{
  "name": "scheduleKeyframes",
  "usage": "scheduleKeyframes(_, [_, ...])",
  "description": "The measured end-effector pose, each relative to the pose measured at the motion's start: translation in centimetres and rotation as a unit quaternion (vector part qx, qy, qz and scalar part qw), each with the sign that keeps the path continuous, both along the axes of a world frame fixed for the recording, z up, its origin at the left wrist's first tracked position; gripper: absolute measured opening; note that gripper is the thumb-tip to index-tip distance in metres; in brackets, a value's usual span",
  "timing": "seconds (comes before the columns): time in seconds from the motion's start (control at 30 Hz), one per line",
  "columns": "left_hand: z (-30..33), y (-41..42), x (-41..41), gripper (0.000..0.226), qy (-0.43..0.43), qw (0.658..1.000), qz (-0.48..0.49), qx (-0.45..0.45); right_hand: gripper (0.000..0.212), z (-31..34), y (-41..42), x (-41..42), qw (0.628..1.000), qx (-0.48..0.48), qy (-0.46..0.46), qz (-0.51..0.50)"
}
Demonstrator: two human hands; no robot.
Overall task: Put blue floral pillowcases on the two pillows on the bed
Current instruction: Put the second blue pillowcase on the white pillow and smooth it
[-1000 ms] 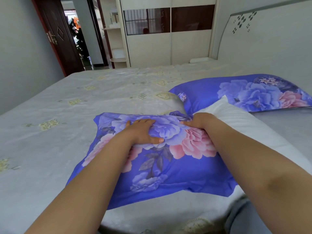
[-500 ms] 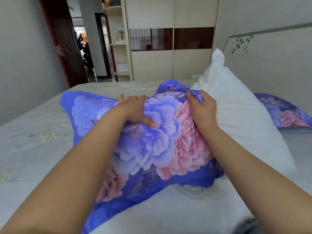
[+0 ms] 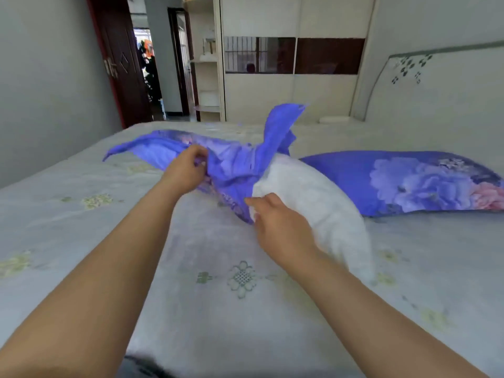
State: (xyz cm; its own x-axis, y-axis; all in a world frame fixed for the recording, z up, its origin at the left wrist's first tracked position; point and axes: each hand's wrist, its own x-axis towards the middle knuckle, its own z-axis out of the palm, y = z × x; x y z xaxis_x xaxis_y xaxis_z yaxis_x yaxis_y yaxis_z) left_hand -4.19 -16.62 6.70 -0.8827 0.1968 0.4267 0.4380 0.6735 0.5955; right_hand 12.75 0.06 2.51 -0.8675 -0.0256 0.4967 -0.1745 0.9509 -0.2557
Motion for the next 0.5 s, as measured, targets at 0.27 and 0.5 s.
scheduleKeyframes(0.27, [-9.7, 0.9, 3.7, 0.09, -0.186, 0.976, 0.008, -0.109, 0.087, -2.7, 2.9, -6.3, 0.951, 0.012, -0.285, -0.119])
scheduleKeyframes(0.5, [-9.7, 2.4, 4.6, 0.02, -0.106, 0.982, 0.113, 0.107, 0.108, -6.2, 3.4, -5.4, 0.943, -0.021, -0.327, -0.056])
